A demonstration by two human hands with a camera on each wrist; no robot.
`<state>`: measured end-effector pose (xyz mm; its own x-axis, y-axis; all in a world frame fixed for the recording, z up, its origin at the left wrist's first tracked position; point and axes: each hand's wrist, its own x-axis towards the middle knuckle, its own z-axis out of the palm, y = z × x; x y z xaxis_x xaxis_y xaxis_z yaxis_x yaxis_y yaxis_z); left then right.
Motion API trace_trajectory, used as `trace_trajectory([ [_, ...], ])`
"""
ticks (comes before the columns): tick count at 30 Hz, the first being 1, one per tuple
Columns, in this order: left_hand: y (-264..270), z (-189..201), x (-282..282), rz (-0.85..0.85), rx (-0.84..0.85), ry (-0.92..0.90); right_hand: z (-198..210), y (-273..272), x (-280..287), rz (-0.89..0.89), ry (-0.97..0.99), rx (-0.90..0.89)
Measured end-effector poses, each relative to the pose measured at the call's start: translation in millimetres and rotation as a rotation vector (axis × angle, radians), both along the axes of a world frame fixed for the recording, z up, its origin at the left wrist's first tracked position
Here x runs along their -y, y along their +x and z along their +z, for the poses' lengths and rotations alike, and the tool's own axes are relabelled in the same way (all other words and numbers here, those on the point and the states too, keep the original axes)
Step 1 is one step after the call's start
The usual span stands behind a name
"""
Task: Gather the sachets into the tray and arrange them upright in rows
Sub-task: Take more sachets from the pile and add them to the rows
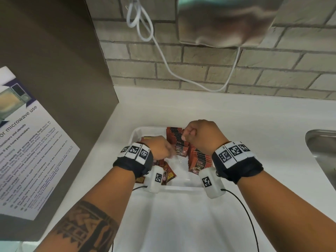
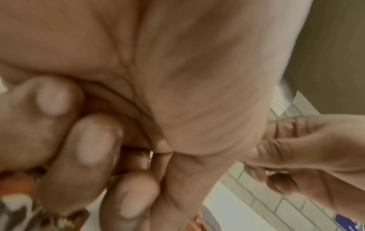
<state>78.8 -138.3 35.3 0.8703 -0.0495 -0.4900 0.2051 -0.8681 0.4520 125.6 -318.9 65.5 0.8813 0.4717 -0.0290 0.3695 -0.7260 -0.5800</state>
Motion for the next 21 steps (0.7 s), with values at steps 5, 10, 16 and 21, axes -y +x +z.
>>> trace_trajectory([
  [5,-23.1,6.7,-27.2,0.069,0.098,0.049,-2.7,-37.3,-3.9,0.098,0.007,-0.158],
  [10,-40.4,3.3,-42.2,0.121,0.169,0.076,-27.9,-54.9,-21.3,0.188,-0.111,-0.297],
  [16,-32.7,-6.0,-52.0,0.056,0.256,0.054,-42.4,-55.9,-50.7,0.058,-0.235,-0.339],
  [21,-27.4,-10.9,-68.4,-0.029,0.217,0.105,-55.1,-54.1,-79.8,-0.062,-0.297,-0.375],
])
